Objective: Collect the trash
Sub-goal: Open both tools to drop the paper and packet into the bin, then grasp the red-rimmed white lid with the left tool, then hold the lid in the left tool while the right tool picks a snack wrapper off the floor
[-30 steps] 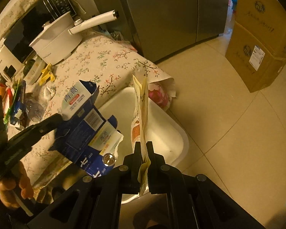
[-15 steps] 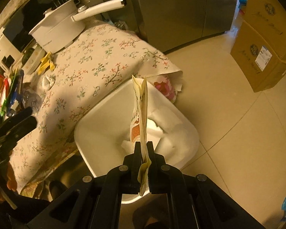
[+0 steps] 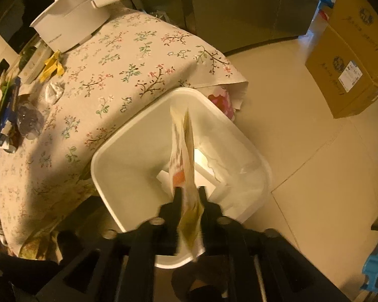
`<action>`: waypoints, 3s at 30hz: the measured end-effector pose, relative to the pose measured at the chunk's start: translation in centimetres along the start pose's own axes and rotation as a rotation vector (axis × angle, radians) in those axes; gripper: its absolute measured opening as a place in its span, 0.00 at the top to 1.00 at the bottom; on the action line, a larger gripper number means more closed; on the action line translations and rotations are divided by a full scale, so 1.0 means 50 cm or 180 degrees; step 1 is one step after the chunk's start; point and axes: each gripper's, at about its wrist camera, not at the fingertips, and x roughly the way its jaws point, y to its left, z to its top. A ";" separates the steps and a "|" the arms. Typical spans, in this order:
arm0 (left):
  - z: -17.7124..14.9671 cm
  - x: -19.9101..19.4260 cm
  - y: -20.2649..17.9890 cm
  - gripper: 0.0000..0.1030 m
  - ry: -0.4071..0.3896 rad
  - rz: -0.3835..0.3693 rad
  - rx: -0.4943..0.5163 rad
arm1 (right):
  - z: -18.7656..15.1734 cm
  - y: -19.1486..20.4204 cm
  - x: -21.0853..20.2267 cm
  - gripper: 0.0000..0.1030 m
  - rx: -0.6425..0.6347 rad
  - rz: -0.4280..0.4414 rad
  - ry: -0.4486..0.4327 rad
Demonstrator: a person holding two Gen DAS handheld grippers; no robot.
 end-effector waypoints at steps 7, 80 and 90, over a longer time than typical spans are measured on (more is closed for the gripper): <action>-0.011 -0.036 0.061 0.00 -0.0091 0.0144 -0.0154 | 0.011 0.006 -0.027 0.35 0.0101 0.0076 -0.0174; -0.005 -0.167 0.484 0.97 -0.0550 0.0706 -0.1644 | 0.103 0.388 -0.066 0.26 -0.0597 0.0651 -0.0518; -0.067 -0.205 0.502 0.97 -0.0517 0.0859 -0.1558 | 0.011 0.543 -0.060 0.27 -0.1164 0.1191 -0.0200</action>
